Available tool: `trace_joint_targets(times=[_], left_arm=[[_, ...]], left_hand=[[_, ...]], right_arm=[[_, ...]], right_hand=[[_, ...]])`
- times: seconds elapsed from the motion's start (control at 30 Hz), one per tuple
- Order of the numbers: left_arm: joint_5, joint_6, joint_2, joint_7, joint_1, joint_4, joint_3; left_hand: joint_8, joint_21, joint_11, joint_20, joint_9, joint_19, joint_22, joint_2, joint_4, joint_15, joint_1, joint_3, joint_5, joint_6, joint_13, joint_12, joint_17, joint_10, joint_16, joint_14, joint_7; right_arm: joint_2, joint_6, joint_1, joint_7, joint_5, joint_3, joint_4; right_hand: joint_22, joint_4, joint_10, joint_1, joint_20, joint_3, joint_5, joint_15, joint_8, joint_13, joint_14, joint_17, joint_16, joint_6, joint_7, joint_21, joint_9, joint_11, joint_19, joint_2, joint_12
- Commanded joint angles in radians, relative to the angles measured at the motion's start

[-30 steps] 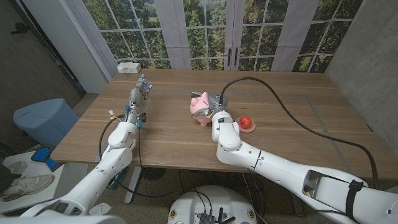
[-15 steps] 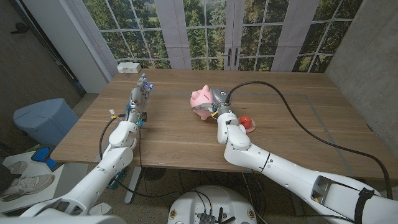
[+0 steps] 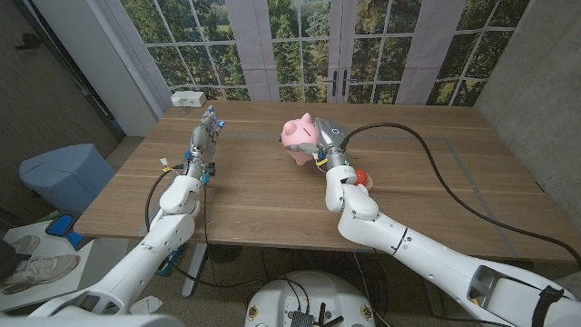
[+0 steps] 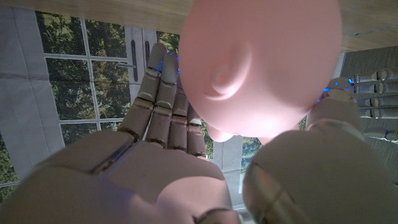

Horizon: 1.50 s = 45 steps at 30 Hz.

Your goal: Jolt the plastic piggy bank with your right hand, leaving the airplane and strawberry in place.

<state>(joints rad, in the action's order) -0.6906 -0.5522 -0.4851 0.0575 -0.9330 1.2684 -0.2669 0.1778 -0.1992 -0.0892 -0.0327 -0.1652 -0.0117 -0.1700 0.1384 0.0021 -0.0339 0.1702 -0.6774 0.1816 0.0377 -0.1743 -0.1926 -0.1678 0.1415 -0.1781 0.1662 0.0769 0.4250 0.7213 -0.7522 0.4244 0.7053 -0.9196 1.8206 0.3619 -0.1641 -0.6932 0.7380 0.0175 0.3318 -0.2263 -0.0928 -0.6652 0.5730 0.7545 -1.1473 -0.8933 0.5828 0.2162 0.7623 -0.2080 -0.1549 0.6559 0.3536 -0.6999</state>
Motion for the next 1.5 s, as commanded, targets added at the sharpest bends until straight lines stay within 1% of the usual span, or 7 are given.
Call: trace_joint_targets(times=[0.03, 0.37, 0.57, 0.87, 1.17, 1.27, 1.5], left_arm=[[0.012, 0.003, -0.009, -0.021, -0.020, 0.041, 0.001], [0.021, 0.008, -0.018, -0.042, -0.039, 0.075, 0.004], [0.027, 0.010, -0.022, -0.054, -0.048, 0.091, 0.007], [0.033, 0.010, -0.023, -0.063, -0.055, 0.102, 0.008], [0.034, 0.016, -0.027, -0.067, -0.057, 0.110, 0.009], [0.036, 0.016, -0.027, -0.068, -0.058, 0.111, 0.009], [0.041, 0.020, -0.029, -0.075, -0.061, 0.120, 0.008]], left_hand=[[-0.001, -0.001, -0.004, -0.092, -0.005, 0.008, -0.004, 0.046, -0.004, -0.091, 0.016, -0.002, 0.002, 0.003, -0.002, 0.001, 0.000, 0.002, 0.000, 0.013, 0.005], [0.000, -0.001, -0.005, -0.090, -0.005, 0.009, -0.004, 0.045, -0.006, -0.084, 0.016, 0.000, 0.002, 0.003, -0.002, 0.002, 0.000, 0.002, -0.001, 0.010, 0.007], [0.000, 0.000, -0.002, -0.091, -0.005, 0.010, -0.004, 0.046, -0.007, -0.082, 0.017, 0.001, 0.002, 0.003, -0.002, 0.001, 0.000, 0.000, -0.001, 0.008, 0.007], [0.001, -0.001, -0.005, -0.089, -0.005, 0.012, -0.004, 0.046, -0.009, -0.081, 0.018, 0.001, 0.002, 0.002, -0.002, 0.000, 0.000, -0.002, -0.001, 0.007, 0.007], [0.001, 0.000, -0.004, -0.089, -0.005, 0.012, -0.004, 0.047, -0.011, -0.082, 0.019, 0.002, 0.002, 0.002, -0.002, 0.000, 0.000, -0.003, -0.001, 0.006, 0.007], [0.001, 0.000, -0.004, -0.089, -0.005, 0.012, -0.004, 0.047, -0.012, -0.081, 0.020, 0.002, 0.002, 0.001, -0.002, 0.000, 0.000, -0.003, -0.001, 0.006, 0.007], [0.001, 0.000, -0.004, -0.089, -0.005, 0.013, -0.004, 0.047, -0.014, -0.081, 0.021, 0.003, 0.002, 0.001, -0.002, 0.000, 0.000, -0.003, -0.001, 0.005, 0.006]], right_arm=[[0.017, -0.047, -0.049, 0.096, -0.043, 0.070, 0.046], [0.012, -0.085, -0.071, 0.112, -0.129, 0.135, 0.059], [0.006, -0.116, -0.078, 0.151, -0.165, 0.162, 0.046], [-0.001, -0.195, -0.107, 0.174, -0.291, 0.241, 0.060], [0.001, -0.241, -0.117, 0.184, -0.378, 0.283, 0.065], [0.001, -0.278, -0.128, 0.188, -0.423, 0.309, 0.065], [-0.018, -0.411, -0.156, 0.301, -0.462, 0.355, 0.023]], right_hand=[[0.000, 0.016, -0.347, 0.405, 0.062, 0.086, -0.012, 0.316, -0.016, 0.158, 0.186, -0.017, 0.000, 0.401, -0.282, 0.013, -0.066, 0.342, -0.048, -0.417, -0.004], [-0.008, 0.015, -0.349, 0.404, 0.060, 0.086, -0.022, 0.316, -0.015, 0.169, 0.190, -0.047, 0.007, 0.398, -0.277, 0.030, -0.064, 0.340, -0.052, -0.418, 0.002], [-0.012, 0.016, -0.349, 0.403, 0.058, 0.087, -0.025, 0.316, -0.014, 0.170, 0.191, -0.057, 0.011, 0.397, -0.276, 0.038, -0.061, 0.335, -0.056, -0.420, 0.007], [-0.018, 0.016, -0.350, 0.402, 0.058, 0.087, -0.028, 0.316, -0.012, 0.177, 0.191, -0.066, 0.016, 0.394, -0.275, 0.048, -0.060, 0.338, -0.062, -0.421, 0.011], [-0.025, 0.017, -0.348, 0.400, 0.059, 0.087, -0.029, 0.316, -0.011, 0.182, 0.191, -0.071, 0.022, 0.387, -0.272, 0.058, -0.062, 0.336, -0.073, -0.424, 0.018], [-0.027, 0.016, -0.348, 0.400, 0.059, 0.087, -0.029, 0.316, -0.012, 0.184, 0.190, -0.072, 0.024, 0.386, -0.272, 0.061, -0.063, 0.335, -0.074, -0.425, 0.019], [-0.033, 0.016, -0.347, 0.400, 0.059, 0.087, -0.029, 0.316, -0.011, 0.188, 0.188, -0.073, 0.030, 0.380, -0.267, 0.071, -0.066, 0.333, -0.080, -0.427, 0.024]])
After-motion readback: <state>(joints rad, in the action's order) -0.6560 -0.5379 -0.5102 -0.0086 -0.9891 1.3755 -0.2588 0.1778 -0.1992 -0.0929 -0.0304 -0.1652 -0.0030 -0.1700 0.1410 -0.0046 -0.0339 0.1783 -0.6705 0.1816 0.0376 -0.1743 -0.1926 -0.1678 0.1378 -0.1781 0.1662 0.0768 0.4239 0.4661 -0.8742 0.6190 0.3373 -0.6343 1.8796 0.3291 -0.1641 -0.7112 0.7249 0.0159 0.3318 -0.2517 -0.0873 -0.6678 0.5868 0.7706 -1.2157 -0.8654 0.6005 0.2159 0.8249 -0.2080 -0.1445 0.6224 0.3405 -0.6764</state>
